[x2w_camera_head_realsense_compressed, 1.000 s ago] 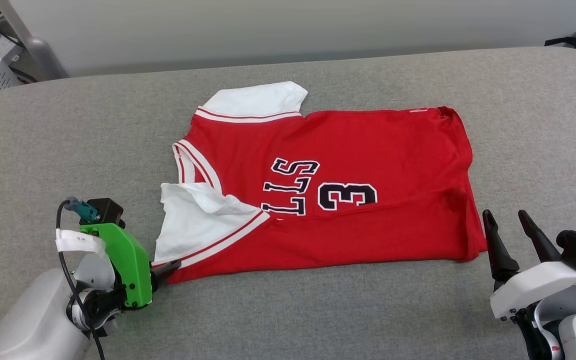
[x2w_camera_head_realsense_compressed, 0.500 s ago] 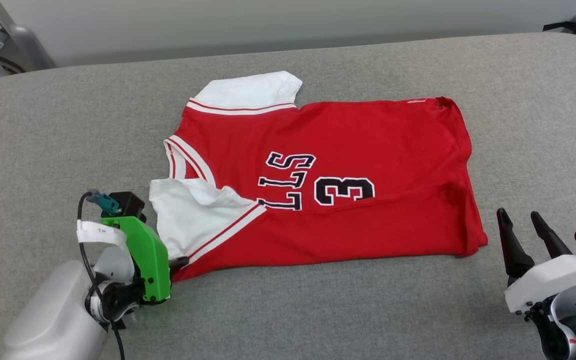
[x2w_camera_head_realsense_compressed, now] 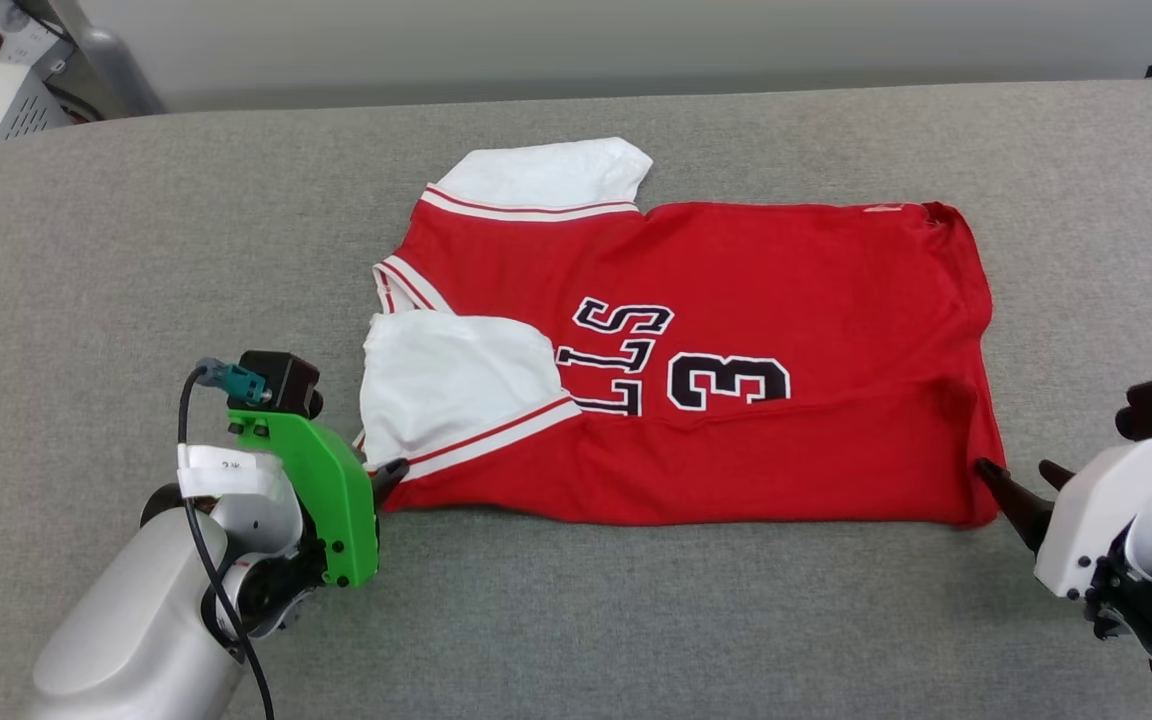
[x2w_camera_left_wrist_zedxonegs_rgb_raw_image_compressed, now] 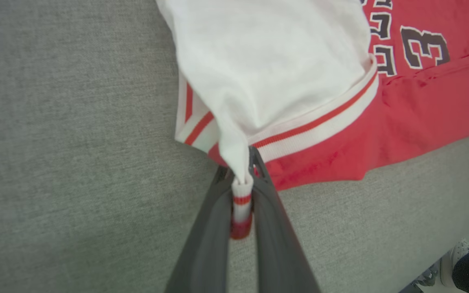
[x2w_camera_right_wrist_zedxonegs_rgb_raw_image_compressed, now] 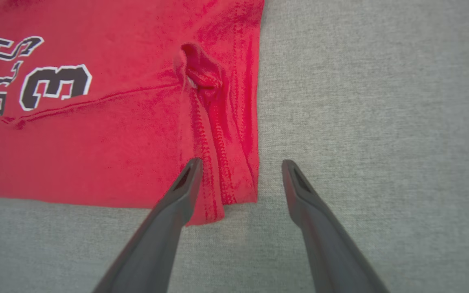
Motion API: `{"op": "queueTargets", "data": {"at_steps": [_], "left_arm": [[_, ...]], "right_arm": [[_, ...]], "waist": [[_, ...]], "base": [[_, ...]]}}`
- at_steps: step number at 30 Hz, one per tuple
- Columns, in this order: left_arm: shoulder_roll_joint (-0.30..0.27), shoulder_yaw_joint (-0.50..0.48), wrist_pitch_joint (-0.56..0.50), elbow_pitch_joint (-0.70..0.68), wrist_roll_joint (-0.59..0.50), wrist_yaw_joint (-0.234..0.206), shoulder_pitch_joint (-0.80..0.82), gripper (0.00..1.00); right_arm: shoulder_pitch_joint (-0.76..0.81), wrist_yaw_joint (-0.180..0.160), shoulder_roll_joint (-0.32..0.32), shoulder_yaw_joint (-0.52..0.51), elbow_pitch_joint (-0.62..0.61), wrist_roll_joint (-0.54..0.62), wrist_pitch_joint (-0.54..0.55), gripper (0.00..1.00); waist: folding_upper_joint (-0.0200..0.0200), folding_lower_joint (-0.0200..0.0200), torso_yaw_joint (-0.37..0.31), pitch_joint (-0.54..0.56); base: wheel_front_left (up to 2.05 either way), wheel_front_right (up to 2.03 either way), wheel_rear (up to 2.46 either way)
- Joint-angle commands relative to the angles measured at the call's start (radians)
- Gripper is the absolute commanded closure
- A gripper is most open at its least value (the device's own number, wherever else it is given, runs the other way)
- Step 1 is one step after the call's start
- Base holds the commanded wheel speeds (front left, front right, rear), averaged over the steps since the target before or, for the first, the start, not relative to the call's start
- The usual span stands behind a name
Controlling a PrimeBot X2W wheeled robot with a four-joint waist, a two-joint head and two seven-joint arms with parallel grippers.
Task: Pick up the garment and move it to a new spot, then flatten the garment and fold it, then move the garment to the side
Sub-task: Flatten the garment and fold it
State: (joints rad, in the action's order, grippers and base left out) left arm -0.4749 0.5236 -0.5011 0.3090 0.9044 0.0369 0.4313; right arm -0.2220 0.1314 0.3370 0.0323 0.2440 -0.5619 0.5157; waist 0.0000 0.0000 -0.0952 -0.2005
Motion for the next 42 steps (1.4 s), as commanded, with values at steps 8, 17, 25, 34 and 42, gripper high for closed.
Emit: {"op": "queueTargets", "data": {"at_steps": [8, 17, 25, 34, 42], "left_arm": [[0.0, 0.011, 0.005, -0.058, -0.02, -0.02, 0.009, 1.0], [0.002, 0.017, 0.049, -0.073, -0.042, -0.014, 0.007, 1.0], [-0.019, 0.008, 0.091, -0.075, -0.048, -0.016, -0.03, 1.0], [-0.072, -0.008, 0.122, -0.144, -0.04, -0.054, -0.16, 1.0], [-0.133, -0.026, 0.126, -0.264, -0.021, -0.137, -0.346, 1.0]], "right_arm": [[-0.077, -0.001, 0.008, 0.064, 0.099, 0.0, 0.114, 0.0], [-0.086, -0.001, -0.02, 0.101, 0.181, -0.034, 0.196, 1.0], [-0.118, -0.001, 0.0, 0.124, 0.139, -0.037, 0.162, 1.0], [-0.049, -0.001, 0.023, 0.153, 0.034, -0.029, 0.166, 1.0], [0.115, -0.001, 0.017, 0.123, -0.094, -0.014, 0.201, 1.0]], "waist": [[0.0, 0.0, 0.046, -0.034], [0.0, 0.0, 0.067, -0.04], [0.0, 0.0, 0.047, 0.033], [0.0, 0.0, 0.04, 0.166], [0.0, 0.0, 0.054, 0.224]], "base": [[0.0, 0.0, 0.0], [0.0, 0.0, 0.0], [0.0, 0.0, 0.0], [0.0, 0.0, 0.0], [0.0, 0.0, 0.0]]}}
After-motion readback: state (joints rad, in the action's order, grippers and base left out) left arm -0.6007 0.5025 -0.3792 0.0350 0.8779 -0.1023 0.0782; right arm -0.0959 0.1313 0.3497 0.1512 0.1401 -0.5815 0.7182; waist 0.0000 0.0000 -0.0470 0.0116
